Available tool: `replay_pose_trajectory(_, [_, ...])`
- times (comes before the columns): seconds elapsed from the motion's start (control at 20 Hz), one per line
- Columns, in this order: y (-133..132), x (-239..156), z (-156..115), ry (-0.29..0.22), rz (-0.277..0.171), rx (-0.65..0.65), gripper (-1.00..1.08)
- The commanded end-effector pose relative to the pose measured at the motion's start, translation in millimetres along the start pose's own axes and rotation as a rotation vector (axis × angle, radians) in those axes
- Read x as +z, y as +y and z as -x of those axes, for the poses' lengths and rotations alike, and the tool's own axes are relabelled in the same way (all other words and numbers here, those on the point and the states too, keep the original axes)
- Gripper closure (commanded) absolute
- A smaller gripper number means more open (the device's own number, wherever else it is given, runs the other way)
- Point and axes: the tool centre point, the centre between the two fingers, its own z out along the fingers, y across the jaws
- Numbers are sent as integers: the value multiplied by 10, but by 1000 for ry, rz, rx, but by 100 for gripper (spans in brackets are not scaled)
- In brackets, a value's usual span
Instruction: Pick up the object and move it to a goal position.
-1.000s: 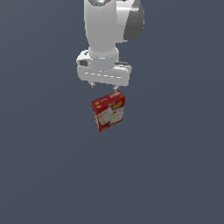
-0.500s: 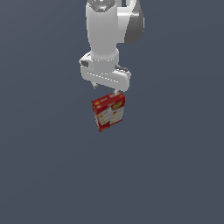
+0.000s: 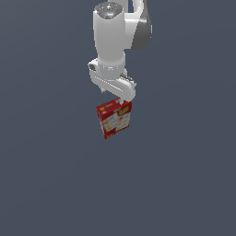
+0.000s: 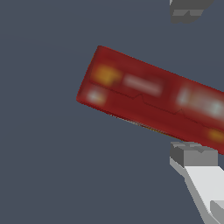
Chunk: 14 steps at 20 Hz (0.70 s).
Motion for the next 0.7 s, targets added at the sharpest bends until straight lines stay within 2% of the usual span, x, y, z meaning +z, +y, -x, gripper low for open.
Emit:
replay_pose_trajectory(0.0, [-9,31,8,3,-5,65,-92])
replay_pose_trajectory(0.35, [-30,106,28,10,-16,220,-92])
replay_pose_trajectory(0.65, [-41,147,40,13,-23,305,-92])
